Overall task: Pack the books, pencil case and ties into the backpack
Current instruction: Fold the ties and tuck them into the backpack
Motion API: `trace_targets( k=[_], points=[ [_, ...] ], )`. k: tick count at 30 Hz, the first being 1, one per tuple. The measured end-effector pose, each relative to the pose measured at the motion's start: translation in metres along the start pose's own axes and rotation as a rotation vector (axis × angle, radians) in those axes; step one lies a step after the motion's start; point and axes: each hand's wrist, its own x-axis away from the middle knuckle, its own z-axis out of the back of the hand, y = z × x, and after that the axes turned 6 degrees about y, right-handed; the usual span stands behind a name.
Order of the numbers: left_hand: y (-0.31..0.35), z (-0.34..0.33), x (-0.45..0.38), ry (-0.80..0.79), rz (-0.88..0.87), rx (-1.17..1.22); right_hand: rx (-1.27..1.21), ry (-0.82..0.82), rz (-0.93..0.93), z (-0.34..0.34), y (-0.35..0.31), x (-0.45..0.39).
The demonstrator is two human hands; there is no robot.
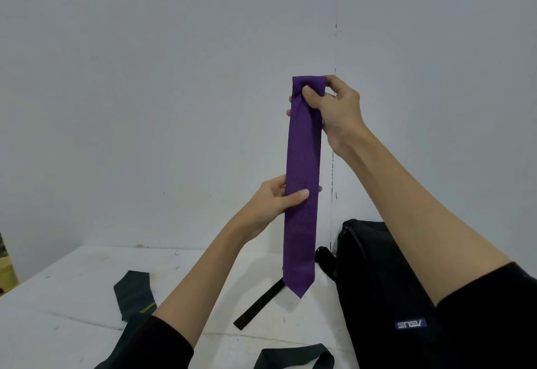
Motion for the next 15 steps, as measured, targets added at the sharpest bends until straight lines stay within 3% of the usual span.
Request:
trace_targets(
  k=[8,12,14,15],
  points=[
    [0.004,-0.015,0.024,0.015,0.081,0.058,0.188,0.211,-0.044,0.021,0.001,-0.034],
    [0.027,-0.016,0.037,0.014,-0.015,0.046,0.178,0.307,-0.189,0.042,0.023,-0.031],
    [0.042,-0.017,0.039,0.059,-0.091,0.074,0.269,0.237,-0.336,0.053,0.038,-0.02],
    [0.048,-0.017,0.039,0.082,-0.12,0.084,0.407,0.119,-0.412,0.059,0.047,-0.013]
  ],
)
